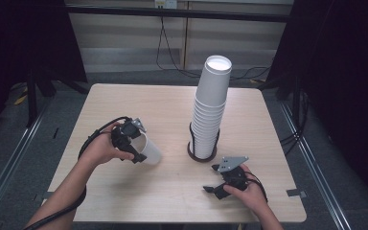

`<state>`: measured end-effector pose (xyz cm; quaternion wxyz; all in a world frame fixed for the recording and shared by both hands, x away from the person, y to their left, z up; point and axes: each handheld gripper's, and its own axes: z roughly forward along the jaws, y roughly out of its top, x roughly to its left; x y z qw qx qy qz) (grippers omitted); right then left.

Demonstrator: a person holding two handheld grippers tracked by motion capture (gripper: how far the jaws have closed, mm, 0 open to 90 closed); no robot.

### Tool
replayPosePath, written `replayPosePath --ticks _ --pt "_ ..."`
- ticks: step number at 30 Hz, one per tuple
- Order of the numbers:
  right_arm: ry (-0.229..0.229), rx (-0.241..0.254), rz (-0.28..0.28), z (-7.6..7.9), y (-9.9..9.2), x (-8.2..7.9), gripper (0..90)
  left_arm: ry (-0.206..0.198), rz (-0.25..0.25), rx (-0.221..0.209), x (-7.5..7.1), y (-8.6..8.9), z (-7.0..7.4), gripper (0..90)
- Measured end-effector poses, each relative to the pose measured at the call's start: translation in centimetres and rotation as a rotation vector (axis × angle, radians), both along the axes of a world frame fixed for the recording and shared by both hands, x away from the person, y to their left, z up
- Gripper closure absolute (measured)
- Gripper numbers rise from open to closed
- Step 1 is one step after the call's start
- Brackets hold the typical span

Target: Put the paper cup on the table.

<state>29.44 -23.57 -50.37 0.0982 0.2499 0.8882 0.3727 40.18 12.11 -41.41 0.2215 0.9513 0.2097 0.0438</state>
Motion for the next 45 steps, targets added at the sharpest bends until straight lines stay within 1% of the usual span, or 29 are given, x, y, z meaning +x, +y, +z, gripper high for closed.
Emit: replayPosePath --ticks 2,3,5,6,9,10,11,12,13,14,16,17,19,20,21,22,23,24,26,27,34,37,38,40,42,45 --pt "-0.001 -0.001 0.001 0.0 0.0 0.0 13.6 -0.001 0.009 -0.019 0.1 -0.1 -0.1 6.9" --pt "-0.001 0.0 0.002 0.0 0.0 0.0 13.6 0.002 0.006 -0.014 0.2 -0.1 0.0 6.9" --pt "-0.002 -0.002 0.004 0.0 0.0 0.0 13.6 0.0 0.013 -0.026 0.2 -0.3 -0.1 6.8" --pt "-0.002 -0.002 0.004 0.0 0.0 0.0 13.6 -0.003 0.001 -0.019 0.3 -0.4 -0.1 6.8" --pt "-0.001 -0.001 0.006 0.0 0.0 0.0 13.6 -0.003 -0.002 -0.024 0.4 -0.5 -0.1 6.8" --pt "-0.001 -0.001 0.005 0.0 0.0 0.0 13.6 0.001 0.009 -0.034 0.4 -0.6 -0.2 6.8" --pt "0.0 -0.001 0.005 0.0 0.0 0.0 13.6 0.001 0.009 -0.036 0.4 -0.7 -0.2 6.8" --pt "-0.001 -0.001 0.006 0.0 0.0 0.0 13.6 0.0 -0.001 -0.028 0.5 -0.6 -0.2 6.8" --pt "0.0 -0.001 0.006 0.0 0.0 0.0 13.6 -0.003 0.0 -0.032 0.6 -0.7 -0.2 6.7" --pt "-0.001 -0.001 0.006 0.0 0.0 0.0 13.6 -0.003 0.011 -0.045 0.5 -0.8 -0.3 6.7" --pt "-0.001 -0.001 0.007 0.0 0.0 0.0 13.6 -0.003 0.002 -0.039 0.7 -0.8 -0.3 6.7" --pt "0.0 -0.001 0.007 0.0 0.0 0.0 13.6 -0.005 0.012 -0.054 0.6 -1.0 -0.4 6.8" --pt "-0.001 -0.001 0.007 0.0 0.0 -0.1 13.6 -0.002 0.004 -0.047 0.8 -1.1 -0.3 6.7" --pt "-0.002 -0.003 0.006 0.0 0.0 -0.1 13.6 -0.004 0.017 -0.062 0.7 -1.2 -0.4 6.8" --pt "-0.001 -0.002 0.008 0.0 0.0 -0.1 13.6 0.001 0.006 -0.053 0.8 -1.2 -0.4 6.8" --pt "-0.001 -0.001 0.008 0.0 0.0 -0.1 13.6 -0.004 -0.001 -0.053 0.9 -1.3 -0.4 6.8" --pt "-0.001 -0.002 0.009 0.0 0.0 -0.1 13.6 0.0 0.008 -0.056 0.8 -1.4 -0.4 6.8" --pt "0.0 -0.002 0.009 0.0 0.0 -0.1 13.6 -0.002 -0.002 -0.049 0.9 -1.5 -0.4 6.8" --pt "0.0 -0.002 0.009 0.0 0.0 -0.1 13.6 -0.001 0.011 -0.063 0.8 -1.7 -0.5 6.8" --pt "0.0 -0.002 0.009 0.0 0.0 -0.1 13.5 -0.006 0.004 -0.064 0.9 -1.8 -0.6 6.8" --pt "0.001 -0.002 0.01 0.0 0.0 -0.1 13.5 -0.011 0.007 -0.079 1.0 -2.4 -0.8 6.7" --pt "0.001 -0.002 0.011 0.0 0.0 -0.1 13.5 -0.014 -0.001 -0.076 1.0 -2.7 -0.8 6.7" --pt "0.001 -0.002 0.011 0.0 0.0 -0.1 13.4 -0.012 0.003 -0.079 1.0 -2.8 -0.8 6.7" --pt "0.001 -0.003 0.01 0.0 0.0 -0.1 13.4 -0.02 -0.009 -0.073 1.0 -2.8 -0.8 6.7" --pt "0.001 -0.002 0.011 0.0 0.0 -0.1 13.5 -0.013 -0.005 -0.072 1.0 -2.9 -0.8 6.7" --pt "0.001 -0.002 0.011 0.0 0.0 -0.1 13.5 -0.016 0.001 -0.08 1.0 -3.1 -0.9 6.7"
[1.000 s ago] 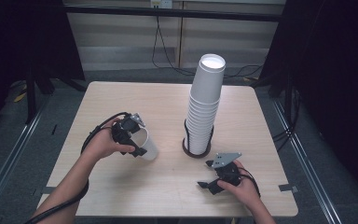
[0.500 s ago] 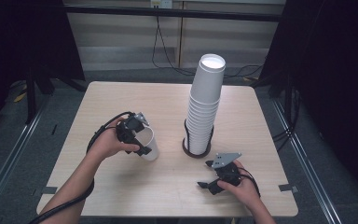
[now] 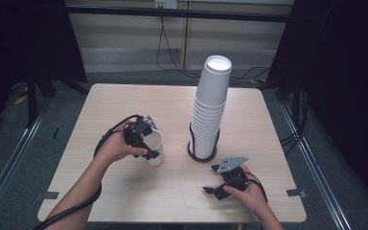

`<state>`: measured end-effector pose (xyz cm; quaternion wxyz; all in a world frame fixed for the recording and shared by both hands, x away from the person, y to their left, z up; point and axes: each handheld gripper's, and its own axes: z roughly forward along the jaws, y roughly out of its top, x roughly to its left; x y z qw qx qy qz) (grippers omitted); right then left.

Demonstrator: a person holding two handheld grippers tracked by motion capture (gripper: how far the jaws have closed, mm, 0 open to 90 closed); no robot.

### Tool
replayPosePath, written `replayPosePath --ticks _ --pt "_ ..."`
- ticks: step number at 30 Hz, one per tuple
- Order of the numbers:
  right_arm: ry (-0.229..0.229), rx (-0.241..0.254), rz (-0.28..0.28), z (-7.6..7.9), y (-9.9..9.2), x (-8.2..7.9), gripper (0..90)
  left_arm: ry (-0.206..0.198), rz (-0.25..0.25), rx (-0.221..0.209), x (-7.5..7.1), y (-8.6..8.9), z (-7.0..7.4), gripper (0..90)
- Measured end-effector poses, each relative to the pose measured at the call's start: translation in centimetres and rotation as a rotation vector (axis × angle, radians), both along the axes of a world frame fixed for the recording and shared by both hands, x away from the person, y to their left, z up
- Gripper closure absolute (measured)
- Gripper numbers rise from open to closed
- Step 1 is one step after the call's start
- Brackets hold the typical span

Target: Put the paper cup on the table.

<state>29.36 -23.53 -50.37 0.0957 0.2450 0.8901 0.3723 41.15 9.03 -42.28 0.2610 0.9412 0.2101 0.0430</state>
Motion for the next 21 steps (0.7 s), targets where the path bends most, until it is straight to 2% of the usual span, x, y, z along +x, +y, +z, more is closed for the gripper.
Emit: replayPosePath --ticks 6,10,12,21 --pt "0.001 0.0 0.001 0.0 0.0 0.0 13.4 -0.001 -0.016 -0.004 0.0 0.0 -0.1 6.5" --pt "0.001 0.0 0.001 0.0 0.0 0.0 13.4 0.009 -0.005 -0.02 -0.2 0.0 -0.4 6.5" --pt "0.001 0.0 0.001 0.0 0.0 0.0 13.4 0.012 -0.019 0.0 -0.2 0.0 -0.7 8.2" --pt "0.001 0.0 0.001 0.0 0.0 0.0 13.4 0.029 -0.002 -0.01 -0.4 0.0 -1.5 10.5"
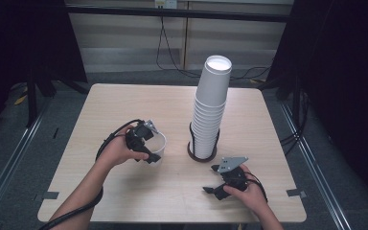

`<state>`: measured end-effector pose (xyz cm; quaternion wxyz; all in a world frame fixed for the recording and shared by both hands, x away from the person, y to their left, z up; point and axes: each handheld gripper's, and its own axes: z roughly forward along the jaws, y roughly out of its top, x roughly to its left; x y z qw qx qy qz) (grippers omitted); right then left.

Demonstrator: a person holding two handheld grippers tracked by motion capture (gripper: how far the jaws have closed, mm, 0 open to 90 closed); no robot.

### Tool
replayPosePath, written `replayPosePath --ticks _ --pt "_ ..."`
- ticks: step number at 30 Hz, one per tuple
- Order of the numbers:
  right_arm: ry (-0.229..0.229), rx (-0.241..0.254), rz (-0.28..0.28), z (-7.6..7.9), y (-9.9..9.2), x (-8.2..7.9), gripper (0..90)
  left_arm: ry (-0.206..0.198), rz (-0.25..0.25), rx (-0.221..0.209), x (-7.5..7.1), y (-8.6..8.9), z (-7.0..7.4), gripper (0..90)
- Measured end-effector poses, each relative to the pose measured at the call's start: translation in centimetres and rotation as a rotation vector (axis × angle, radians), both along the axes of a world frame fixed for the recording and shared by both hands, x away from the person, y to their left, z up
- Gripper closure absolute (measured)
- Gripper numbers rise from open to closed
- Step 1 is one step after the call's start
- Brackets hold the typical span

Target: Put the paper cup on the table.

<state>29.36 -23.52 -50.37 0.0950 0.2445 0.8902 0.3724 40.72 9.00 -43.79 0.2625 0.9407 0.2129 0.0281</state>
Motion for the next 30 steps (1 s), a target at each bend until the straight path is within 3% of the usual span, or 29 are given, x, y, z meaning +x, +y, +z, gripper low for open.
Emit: replayPosePath --ticks 12,27,30 --pt "-0.001 0.0 0.004 0.0 0.0 0.0 13.5 0.011 0.024 -0.018 -0.3 0.9 -0.5 11.8" --pt "0.0 -0.001 0.009 0.0 0.0 0.0 13.5 0.005 0.042 -0.011 -1.1 2.9 -1.1 15.1" --pt "0.0 0.0 0.008 0.0 0.0 0.0 13.5 -0.002 0.027 0.003 -1.3 3.3 -1.2 15.4"
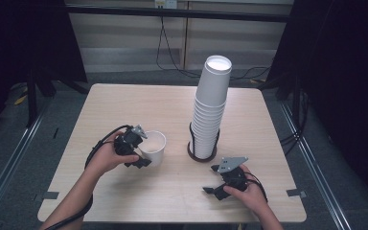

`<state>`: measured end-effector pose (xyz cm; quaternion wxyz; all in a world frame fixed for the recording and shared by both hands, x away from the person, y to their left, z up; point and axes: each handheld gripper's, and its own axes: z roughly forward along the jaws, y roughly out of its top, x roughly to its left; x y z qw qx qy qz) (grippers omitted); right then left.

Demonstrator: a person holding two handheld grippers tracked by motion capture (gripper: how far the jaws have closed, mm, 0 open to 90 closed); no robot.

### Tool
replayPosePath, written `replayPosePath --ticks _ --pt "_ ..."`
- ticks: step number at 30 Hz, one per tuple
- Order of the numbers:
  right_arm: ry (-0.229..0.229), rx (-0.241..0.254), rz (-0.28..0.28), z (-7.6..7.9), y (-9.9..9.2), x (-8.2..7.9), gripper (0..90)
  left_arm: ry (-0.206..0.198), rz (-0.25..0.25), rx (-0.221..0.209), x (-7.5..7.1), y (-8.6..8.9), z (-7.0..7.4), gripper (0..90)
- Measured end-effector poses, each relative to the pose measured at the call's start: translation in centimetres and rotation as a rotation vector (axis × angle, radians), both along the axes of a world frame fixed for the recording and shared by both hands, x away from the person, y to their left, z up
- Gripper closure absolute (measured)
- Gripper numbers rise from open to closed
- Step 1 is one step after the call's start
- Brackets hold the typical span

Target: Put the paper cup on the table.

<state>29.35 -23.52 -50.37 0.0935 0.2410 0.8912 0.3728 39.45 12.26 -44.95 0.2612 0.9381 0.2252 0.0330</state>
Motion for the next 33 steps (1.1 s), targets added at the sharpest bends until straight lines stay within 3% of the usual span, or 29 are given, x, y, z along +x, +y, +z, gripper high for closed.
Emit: replayPosePath --ticks 23,33 --pt "0.0 0.0 0.001 0.0 0.0 0.0 13.5 -0.019 0.002 -0.047 -1.7 2.7 -0.7 15.7" --pt "0.0 0.0 0.001 0.0 0.0 0.0 13.5 -0.02 0.026 -0.071 -2.6 4.0 -1.4 15.8"
